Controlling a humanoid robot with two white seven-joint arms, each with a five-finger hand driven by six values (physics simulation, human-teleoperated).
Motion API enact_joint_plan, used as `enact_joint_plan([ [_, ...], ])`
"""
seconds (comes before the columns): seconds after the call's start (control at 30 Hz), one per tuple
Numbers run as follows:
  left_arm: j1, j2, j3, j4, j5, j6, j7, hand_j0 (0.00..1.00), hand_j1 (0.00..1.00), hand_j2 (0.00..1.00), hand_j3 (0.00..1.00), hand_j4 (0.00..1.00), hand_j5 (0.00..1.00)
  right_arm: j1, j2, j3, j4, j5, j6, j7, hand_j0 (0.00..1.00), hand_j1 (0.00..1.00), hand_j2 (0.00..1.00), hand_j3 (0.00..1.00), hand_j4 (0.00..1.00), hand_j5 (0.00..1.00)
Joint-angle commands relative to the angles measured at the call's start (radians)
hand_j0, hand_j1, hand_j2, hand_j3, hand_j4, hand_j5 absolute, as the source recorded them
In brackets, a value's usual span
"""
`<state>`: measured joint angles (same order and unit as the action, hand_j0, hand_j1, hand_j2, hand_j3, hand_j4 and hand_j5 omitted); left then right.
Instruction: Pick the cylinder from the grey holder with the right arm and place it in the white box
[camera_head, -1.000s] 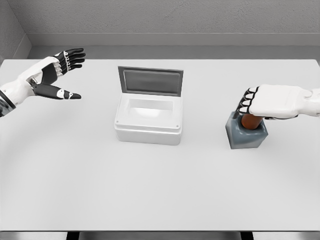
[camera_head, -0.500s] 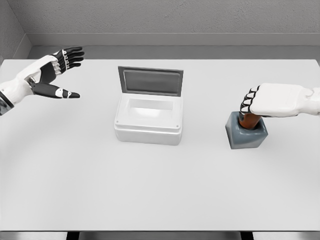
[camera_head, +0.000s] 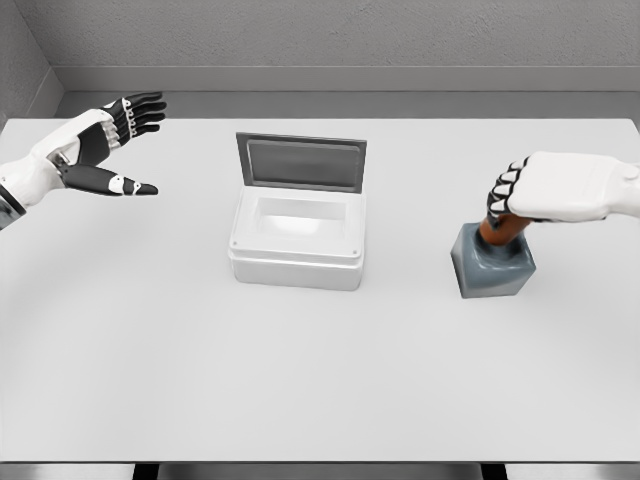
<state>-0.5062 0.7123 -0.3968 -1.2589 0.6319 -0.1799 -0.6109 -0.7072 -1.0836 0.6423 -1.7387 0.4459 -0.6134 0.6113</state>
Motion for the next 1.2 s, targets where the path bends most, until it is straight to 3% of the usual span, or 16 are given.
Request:
enact_joint_plan([
  [0.0,0.000,0.001,0.001,-0.002,0.006,0.000,0.000,1.00,1.00,1.00,1.00,1.00,1.00,0.000,-0.001,-0.001,-0.001,-0.004,0.002,0.000,0.54,0.54,0.54,0.54,0.54,0.54],
  [0.5,-0.002,0.001,0.001,-0.005,0.006,0.000,0.000,1.00,1.00,1.00,1.00,1.00,1.00,-0.032,0.016,-0.001,-0.012,-0.004,0.002,0.000,0.54,0.54,0.54,0.54,0.54,0.54],
  [1.17,-0.003,0.001,0.003,-0.010,0.014,0.000,0.000,1.00,1.00,1.00,1.00,1.00,1.00,-0.075,0.139,0.000,-0.005,0.017,0.002,0.000,0.54,0.54,0.54,0.54,0.54,0.54],
])
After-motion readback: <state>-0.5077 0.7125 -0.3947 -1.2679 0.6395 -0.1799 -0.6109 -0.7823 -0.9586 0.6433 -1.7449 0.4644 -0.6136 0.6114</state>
